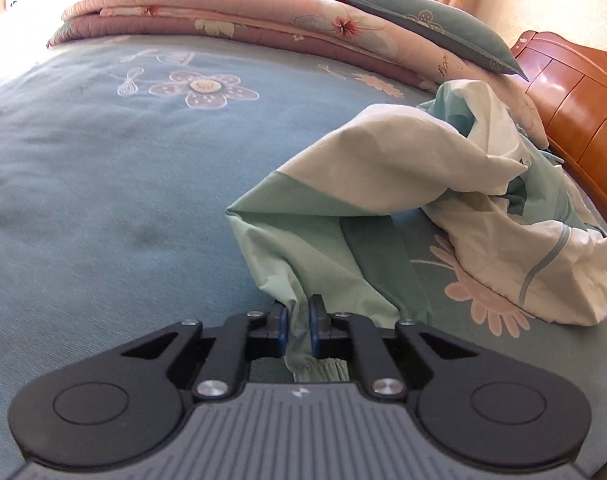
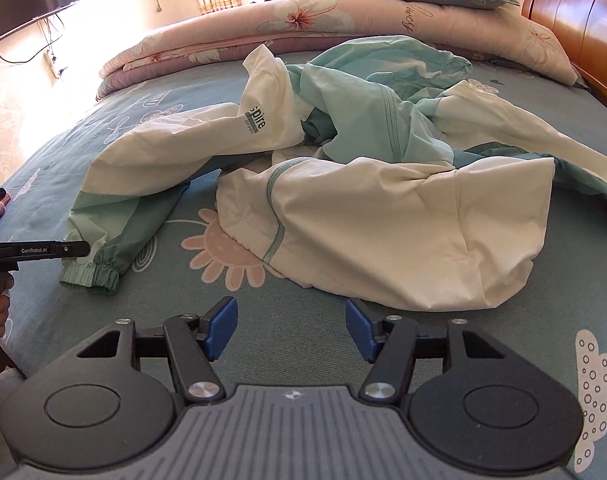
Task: Fold clothes
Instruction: 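Release the sleeve with the right gripper while the left gripper grasps the jacket edge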
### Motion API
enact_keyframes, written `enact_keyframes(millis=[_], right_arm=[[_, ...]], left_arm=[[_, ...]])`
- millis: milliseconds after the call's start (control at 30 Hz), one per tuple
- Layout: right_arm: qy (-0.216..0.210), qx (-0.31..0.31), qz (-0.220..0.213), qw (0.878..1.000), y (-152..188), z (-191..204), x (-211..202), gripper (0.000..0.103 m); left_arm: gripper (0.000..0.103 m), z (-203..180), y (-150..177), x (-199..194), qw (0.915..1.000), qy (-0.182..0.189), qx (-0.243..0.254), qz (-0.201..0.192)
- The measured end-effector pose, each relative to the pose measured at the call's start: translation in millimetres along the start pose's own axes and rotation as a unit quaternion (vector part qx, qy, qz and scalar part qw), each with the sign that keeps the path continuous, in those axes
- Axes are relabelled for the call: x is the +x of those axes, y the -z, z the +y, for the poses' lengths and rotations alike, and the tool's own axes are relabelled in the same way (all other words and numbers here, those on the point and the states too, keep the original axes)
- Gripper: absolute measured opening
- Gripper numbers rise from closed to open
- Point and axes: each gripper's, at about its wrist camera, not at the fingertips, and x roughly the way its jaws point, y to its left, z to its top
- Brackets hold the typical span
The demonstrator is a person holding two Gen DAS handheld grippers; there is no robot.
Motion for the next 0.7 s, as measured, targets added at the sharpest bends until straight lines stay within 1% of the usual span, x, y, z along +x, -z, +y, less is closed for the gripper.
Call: enact_keyframes(millis=[67,133,200,333,400,433,533,600,633,667,700], right_arm=[[0.003,0.002,-0.003,1.0,1.3,-2.5,-2.6,0.065],[0.007,-0.001,-0.004,1.0,2.0,-3.0,-3.7,0.065],[0.007,-0.002,-0.005,1.0,2.6,-3.6,-4.9,0.065],[0.0,0.002,-0.009,1.0,3.4,-2.4,-5.8,0.065],[-0.001,0.001,-0.011,1.0,3.9,-1.2,-6.1,0.065],[-0.001,-0.001,-0.011,1.0,4.5,-0.9,-6.2,0.065],[0.002,-0.004,-0.007,1.0,6.2,-2.0,-5.7,0.065],[0.005,-0.002,-0.004,1.0,6.8,-5.2,-6.0,0.065],[0.007,0.0,-0.005,1.0,7.3,-7.7,-7.3,0.065],[0.008,0.001,-0.005,1.0,7.4,-9.7,-7.9,0.065],[0.008,0.003,-0.006,1.0,7.5,-11.8,-8.1,0.065]], left_arm=[[0.005,8.0,-17.3,-22.1,0.9986,-0.036,0.012,-0.038],[0.005,20.0,-36.3,-46.3,0.9942,-0.075,0.023,-0.074],[0.005,30.9,-49.5,-64.6,0.9919,-0.082,0.023,-0.094],[0.005,34.4,-61.7,-87.4,0.9834,-0.123,0.052,-0.123],[0.006,34.9,-58.5,-86.9,0.9817,-0.137,0.057,-0.12],[0.006,38.2,-54.5,-83.8,0.982,-0.144,0.05,-0.112],[0.006,57.2,-41.2,-71.9,0.9824,-0.166,0.02,-0.083],[0.006,73.2,-35.3,-69.5,0.9804,-0.183,-0.004,-0.074],[0.006,80.5,-33.7,-69.4,0.979,-0.19,-0.012,-0.071],[0.002,87.8,-32.1,-69.3,0.9775,-0.198,-0.019,-0.068],[0.0,96.4,-31.4,-68.6,0.9697,-0.235,-0.024,-0.061]])
